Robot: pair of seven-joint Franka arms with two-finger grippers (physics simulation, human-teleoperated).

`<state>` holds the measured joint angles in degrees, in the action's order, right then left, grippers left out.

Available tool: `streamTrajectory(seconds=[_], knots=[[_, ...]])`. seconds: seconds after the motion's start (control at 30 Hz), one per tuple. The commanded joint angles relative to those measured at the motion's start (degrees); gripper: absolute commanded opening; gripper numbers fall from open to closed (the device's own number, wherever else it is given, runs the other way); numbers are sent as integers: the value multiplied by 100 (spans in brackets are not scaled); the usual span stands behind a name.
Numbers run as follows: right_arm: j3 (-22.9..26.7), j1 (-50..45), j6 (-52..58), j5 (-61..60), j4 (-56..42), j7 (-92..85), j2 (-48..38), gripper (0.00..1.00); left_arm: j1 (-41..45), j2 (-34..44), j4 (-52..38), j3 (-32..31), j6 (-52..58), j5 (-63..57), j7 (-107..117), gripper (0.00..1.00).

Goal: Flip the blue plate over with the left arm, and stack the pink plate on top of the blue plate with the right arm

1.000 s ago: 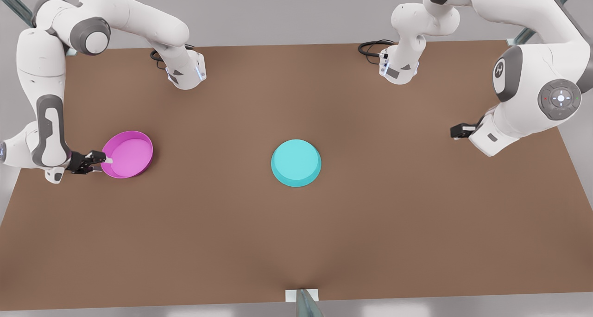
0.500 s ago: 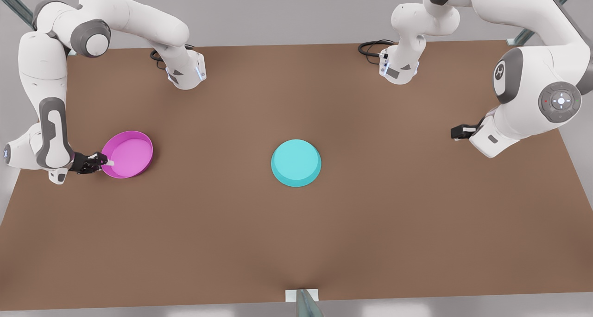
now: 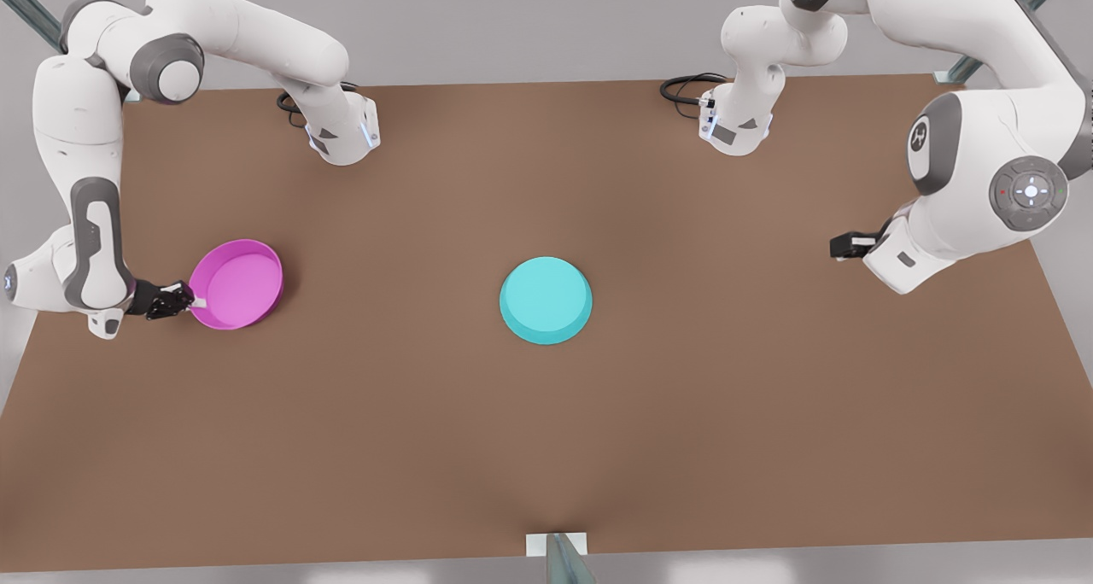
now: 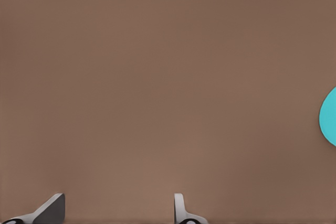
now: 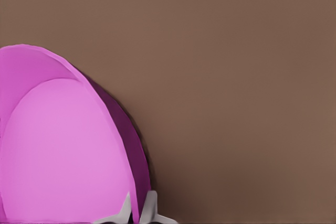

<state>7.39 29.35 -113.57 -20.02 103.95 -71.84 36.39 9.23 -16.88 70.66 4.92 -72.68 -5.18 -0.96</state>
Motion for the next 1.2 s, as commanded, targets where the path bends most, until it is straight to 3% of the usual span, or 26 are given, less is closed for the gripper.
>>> streamTrajectory(seconds=[0.0, 0.13, 0.27, 0.4, 1.0, 1.17], knots=[[-9, 0, -8, 7, 2, 4, -9, 21, 0, 0, 0, 0, -1, -1, 8, 100], [-45, -17, 1, 7, 195, 92, -246, 21, 0, 0, -9, 0, -1, -1, 0, 100], [-405, -158, -52, 7, 600, 531, -747, 21, 0, -8, -18, 0, -1, -9, 0, 100], [-405, -1116, -34, -10, 732, 1691, -1336, 21, 0, -8, -9, 0, -10, -9, 0, 100], [-431, -3419, -430, -1109, 696, 3757, -1239, 21, -9, -52, -9, 106, -27, -9, 0, 100], [-414, -4482, -719, -1434, 661, 4775, -1292, 21, -1, -61, 0, 132, -18, -18, 9, 100]])
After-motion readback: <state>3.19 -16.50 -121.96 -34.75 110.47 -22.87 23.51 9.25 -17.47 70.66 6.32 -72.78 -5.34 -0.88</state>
